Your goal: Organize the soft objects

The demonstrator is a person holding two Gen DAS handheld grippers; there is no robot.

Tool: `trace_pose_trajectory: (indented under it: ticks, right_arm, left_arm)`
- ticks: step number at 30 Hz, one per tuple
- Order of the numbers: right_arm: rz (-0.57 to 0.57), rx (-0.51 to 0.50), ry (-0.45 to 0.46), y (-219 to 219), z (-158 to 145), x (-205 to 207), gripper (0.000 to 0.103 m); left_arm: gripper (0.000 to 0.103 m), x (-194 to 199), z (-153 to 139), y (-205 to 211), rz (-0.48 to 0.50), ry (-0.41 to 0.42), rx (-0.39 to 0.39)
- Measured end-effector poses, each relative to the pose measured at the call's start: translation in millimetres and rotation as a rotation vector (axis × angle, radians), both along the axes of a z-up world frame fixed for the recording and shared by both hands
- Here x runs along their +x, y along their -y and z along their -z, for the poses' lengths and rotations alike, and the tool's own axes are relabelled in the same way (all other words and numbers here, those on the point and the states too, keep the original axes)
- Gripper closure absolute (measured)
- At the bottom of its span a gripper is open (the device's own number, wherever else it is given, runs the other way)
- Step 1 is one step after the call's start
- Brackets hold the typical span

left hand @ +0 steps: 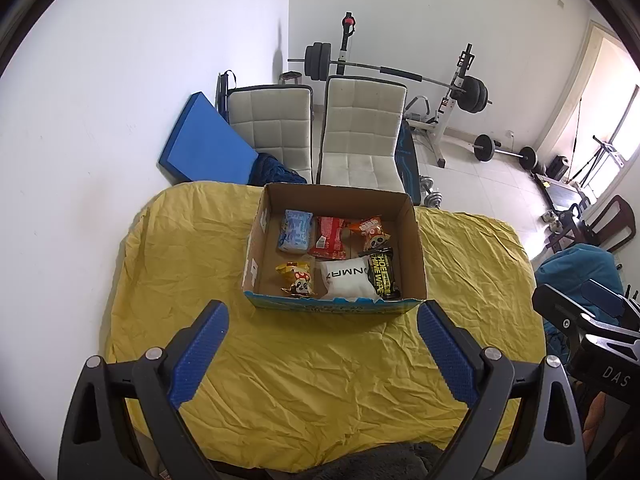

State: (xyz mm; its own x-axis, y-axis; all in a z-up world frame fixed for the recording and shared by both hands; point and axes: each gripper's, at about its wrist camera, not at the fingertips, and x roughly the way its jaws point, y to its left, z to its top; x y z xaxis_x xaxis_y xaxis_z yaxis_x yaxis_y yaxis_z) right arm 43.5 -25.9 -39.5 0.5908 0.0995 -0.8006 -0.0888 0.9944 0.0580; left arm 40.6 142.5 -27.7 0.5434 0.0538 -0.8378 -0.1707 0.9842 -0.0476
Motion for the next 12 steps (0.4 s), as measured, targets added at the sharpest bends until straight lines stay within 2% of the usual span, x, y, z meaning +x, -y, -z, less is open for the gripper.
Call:
trace_pose_trajectory:
  ticks: [12]
  right_arm:
    - [0.033, -0.01, 0.009, 2.9, -0.1, -1.0, 0.0]
  left_arm:
    - [0.006, -0.7, 1.6, 1.3, -0.005, 0.003, -0.01]
